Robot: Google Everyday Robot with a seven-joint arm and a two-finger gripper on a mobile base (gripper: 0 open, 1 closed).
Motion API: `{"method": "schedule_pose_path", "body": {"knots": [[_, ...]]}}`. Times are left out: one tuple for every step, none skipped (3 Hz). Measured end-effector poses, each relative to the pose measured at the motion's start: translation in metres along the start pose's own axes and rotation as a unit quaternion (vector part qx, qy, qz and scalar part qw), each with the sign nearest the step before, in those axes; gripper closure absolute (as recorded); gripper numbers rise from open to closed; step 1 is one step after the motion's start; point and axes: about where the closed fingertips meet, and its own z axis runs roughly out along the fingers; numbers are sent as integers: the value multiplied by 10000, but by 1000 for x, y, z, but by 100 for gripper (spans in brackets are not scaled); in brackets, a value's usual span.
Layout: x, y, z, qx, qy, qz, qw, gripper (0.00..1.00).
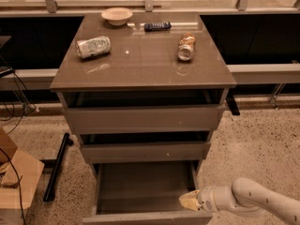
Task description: Close bottom drawer
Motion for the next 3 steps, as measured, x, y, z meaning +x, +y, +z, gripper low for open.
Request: {"method": "schedule_pose_path", "body": {"knots": [[24, -12, 23, 128, 297, 221, 9992, 100], [79, -33, 54, 308, 862, 670, 9935, 100], [114, -45, 64, 434, 1155, 981, 9875, 100]]}}
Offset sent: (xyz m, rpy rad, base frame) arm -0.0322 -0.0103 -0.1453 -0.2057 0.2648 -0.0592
